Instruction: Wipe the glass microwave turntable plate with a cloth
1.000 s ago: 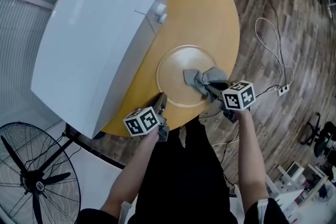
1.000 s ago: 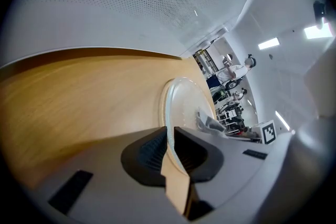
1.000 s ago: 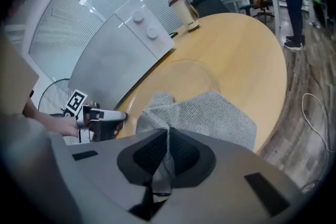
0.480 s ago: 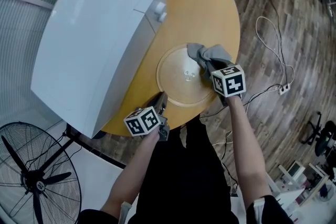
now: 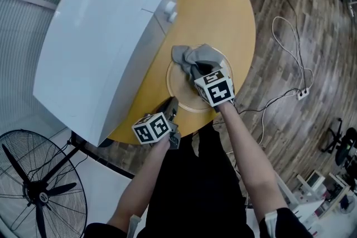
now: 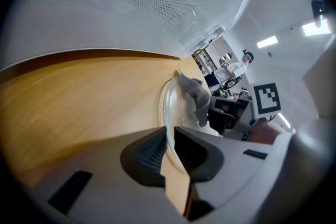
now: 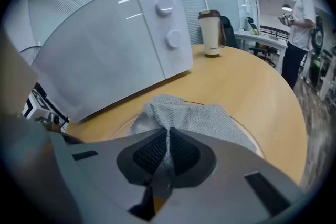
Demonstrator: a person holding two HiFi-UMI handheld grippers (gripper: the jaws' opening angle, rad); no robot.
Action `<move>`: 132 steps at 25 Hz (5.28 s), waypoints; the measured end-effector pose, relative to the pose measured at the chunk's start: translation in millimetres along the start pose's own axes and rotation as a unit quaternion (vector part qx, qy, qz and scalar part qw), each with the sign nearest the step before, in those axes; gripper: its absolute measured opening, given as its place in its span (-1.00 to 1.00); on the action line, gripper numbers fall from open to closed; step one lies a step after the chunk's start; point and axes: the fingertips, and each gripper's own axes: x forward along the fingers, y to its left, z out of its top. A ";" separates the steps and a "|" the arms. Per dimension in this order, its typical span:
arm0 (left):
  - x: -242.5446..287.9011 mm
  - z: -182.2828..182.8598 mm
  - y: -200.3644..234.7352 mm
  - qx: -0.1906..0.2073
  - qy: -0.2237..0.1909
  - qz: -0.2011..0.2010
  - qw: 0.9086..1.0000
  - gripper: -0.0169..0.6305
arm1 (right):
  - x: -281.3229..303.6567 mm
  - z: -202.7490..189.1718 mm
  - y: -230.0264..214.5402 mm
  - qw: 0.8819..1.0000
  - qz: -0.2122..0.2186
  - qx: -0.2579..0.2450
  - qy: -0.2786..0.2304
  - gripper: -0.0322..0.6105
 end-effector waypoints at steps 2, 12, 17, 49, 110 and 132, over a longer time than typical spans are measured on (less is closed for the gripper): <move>0.3 -0.3 0.4 -0.001 0.000 0.001 1.000 -0.82 | 4.9 -4.5 23.0 1.000 0.017 -0.024 0.009 -0.81; 0.7 -0.2 1.6 -0.007 -0.001 0.000 1.000 -0.82 | -13.8 -52.9 78.5 0.994 0.083 -0.069 0.032 -0.81; 0.8 0.0 1.7 -0.007 0.000 0.001 1.000 -0.83 | -34.9 -80.4 74.7 0.993 0.112 -0.024 0.040 -0.81; 2.2 -0.2 0.9 -0.008 0.002 -0.005 1.000 -0.82 | -12.9 -25.4 5.9 0.998 0.036 0.056 0.017 -0.81; -94.3 86.6 -135.7 0.124 -0.242 0.026 0.962 -0.93 | -219.2 62.4 -23.6 0.977 0.081 -0.043 -0.194 -0.82; -189.9 108.2 -256.2 0.295 -0.337 0.016 0.894 -0.95 | -311.5 104.6 15.8 0.940 0.084 -0.129 -0.305 -0.83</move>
